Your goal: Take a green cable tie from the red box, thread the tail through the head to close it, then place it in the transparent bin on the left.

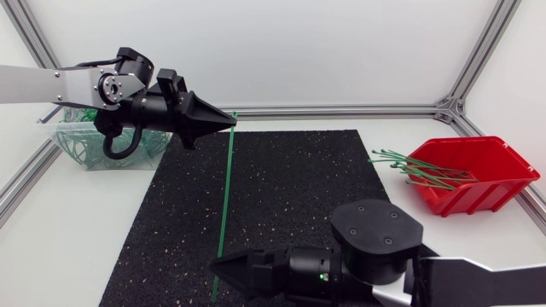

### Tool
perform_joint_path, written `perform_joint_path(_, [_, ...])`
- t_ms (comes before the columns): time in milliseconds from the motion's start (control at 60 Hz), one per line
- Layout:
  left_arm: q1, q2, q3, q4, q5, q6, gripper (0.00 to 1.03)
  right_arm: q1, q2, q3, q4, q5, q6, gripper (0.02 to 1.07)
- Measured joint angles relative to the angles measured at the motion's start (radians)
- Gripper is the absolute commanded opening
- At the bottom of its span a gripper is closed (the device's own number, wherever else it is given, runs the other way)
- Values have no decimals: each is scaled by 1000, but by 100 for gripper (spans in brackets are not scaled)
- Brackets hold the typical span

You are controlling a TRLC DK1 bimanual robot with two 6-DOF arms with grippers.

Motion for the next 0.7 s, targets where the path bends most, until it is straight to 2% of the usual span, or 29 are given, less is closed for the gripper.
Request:
perform_joint_path(100, [0, 14, 32, -5, 0, 0, 4, 0, 43, 8, 23, -22, 0, 82])
perform_joint_path(300, [0, 35, 50, -11, 0, 0, 4, 0, 111, 40, 33, -42, 0, 52])
perform_joint_path(367, [0, 45, 54, -11, 0, 0, 4, -3, 125, 55, 42, -42, 0, 49])
perform_joint_path(650, [0, 61, 74, -14, 0, 4, 4, -33, 134, 68, 50, -42, 1, 49])
perform_joint_path(700, [0, 64, 76, -14, 0, 4, 4, -33, 134, 68, 50, -42, 1, 45])
